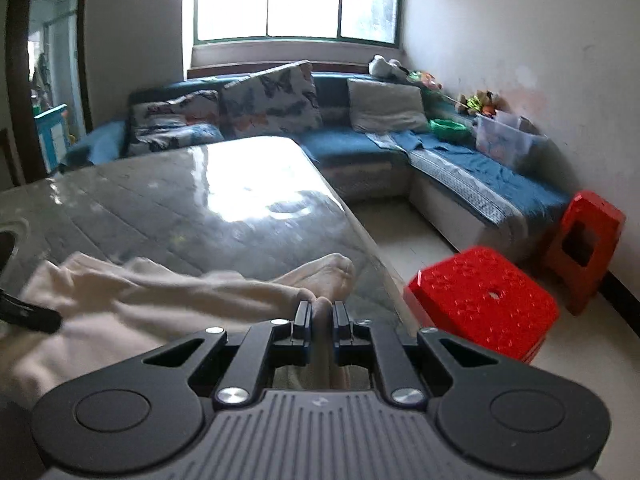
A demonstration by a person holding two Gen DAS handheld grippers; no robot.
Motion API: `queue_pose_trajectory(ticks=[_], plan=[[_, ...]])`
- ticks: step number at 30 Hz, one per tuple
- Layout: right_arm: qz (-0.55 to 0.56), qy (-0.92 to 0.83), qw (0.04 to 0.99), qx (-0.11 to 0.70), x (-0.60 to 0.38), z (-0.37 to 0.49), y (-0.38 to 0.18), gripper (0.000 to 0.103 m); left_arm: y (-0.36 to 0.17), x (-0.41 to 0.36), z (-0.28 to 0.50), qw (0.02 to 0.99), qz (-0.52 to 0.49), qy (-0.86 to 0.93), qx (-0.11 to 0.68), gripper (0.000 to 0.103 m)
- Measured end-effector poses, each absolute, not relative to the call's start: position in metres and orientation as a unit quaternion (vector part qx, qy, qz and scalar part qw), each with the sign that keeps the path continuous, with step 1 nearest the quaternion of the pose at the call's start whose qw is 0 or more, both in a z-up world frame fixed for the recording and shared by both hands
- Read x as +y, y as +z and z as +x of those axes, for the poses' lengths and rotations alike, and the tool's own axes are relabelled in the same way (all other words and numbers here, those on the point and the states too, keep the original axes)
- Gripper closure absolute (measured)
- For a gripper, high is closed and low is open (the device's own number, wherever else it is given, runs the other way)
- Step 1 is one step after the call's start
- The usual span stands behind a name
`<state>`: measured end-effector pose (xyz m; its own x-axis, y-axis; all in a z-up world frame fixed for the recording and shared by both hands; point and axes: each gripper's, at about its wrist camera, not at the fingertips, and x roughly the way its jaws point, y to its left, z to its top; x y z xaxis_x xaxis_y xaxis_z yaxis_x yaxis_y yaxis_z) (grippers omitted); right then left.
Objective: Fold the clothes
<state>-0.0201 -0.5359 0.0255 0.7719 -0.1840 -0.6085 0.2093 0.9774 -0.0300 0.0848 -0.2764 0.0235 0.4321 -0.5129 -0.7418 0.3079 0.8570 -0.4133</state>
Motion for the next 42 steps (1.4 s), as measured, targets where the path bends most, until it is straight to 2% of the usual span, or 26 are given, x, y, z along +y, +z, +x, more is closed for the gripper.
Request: queue_pose_trajectory(ticks=[5, 9, 17, 20, 29, 30, 42], plan=[[0.011, -0.101, 0.934, 0.343, -0.535, -0.02, 0.009, 0.094, 0.022, -0.271, 0.081, 0.827, -0.108, -0.264, 0.485, 0.085], [0.002, -0.098, 0.932, 0.349, -0.533, -0.023, 0.013, 0.09, 0.03, -0.265, 0.082, 0.834, -0.093, -0.254, 0.48, 0.073], [0.019, -0.062, 0.944, 0.324, -0.523, -0.022, 0.037, 0.088, 0.057, -0.267, 0.093, 0.867, -0.065, -0.255, 0.424, 0.075], [0.016, -0.045, 0.942, 0.332, -0.513, -0.007, 0.032, 0.088, 0.055, -0.282, 0.097, 0.86, -0.058, -0.277, 0.424, 0.081], [0.025, -0.05, 0.936, 0.347, -0.507, 0.012, 0.012, 0.088, 0.03, -0.315, 0.114, 0.846, -0.04, -0.29, 0.445, 0.084], [0.025, -0.05, 0.937, 0.344, -0.507, 0.01, 0.014, 0.088, 0.027, -0.315, 0.115, 0.846, -0.042, -0.288, 0.447, 0.086], [0.011, -0.034, 0.94, 0.34, -0.518, -0.069, 0.043, 0.088, 0.052, -0.299, 0.074, 0.856, -0.028, -0.315, 0.409, 0.085]])
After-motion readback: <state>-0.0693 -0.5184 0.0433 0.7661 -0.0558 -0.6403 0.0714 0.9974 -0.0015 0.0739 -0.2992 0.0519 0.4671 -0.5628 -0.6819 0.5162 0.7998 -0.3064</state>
